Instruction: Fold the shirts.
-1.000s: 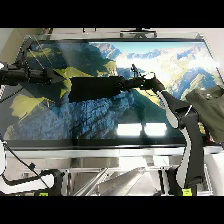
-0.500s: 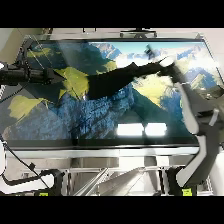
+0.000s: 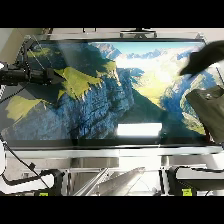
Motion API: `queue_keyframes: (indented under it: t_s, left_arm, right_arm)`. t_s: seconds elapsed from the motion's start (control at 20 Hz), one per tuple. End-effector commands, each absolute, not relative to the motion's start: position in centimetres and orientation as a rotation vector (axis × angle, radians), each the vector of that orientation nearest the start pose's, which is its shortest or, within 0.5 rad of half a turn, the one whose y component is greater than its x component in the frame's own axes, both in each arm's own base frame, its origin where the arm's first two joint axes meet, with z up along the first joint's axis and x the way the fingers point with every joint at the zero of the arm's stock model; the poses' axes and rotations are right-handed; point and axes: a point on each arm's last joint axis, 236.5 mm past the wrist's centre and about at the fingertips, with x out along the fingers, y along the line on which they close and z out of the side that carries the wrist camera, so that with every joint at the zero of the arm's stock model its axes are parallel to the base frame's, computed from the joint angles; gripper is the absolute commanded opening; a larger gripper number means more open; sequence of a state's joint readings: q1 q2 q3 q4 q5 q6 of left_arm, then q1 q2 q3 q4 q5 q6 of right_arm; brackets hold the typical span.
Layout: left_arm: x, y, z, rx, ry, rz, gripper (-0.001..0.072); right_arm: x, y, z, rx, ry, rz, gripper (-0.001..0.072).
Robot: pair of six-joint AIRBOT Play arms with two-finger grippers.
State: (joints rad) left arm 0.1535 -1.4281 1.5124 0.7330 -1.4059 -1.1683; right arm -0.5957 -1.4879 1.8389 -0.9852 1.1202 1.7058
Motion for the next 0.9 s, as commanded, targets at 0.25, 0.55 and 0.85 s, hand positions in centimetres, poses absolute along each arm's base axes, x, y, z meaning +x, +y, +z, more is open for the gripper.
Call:
queue_keyframes:
  t_s: [0.25,0.55,0.85]
  left_arm:
    - [42.7,-11.0,13.4,-0.402,1.036,-0.695,0.0003]
    - [42.8,-11.0,13.4,-0.409,1.039,-0.689,0.0003]
    - [42.8,-11.0,13.5,-0.409,1.039,-0.689,0.0003]
  right_arm:
    - [25.7,-29.6,16.0,1.000,1.000,-0.801,0.0013]
    - [21.0,-29.8,10.0,0.973,1.227,-0.924,0.0013]
    - [15.6,-28.4,3.1,0.928,1.521,-0.982,0.0707]
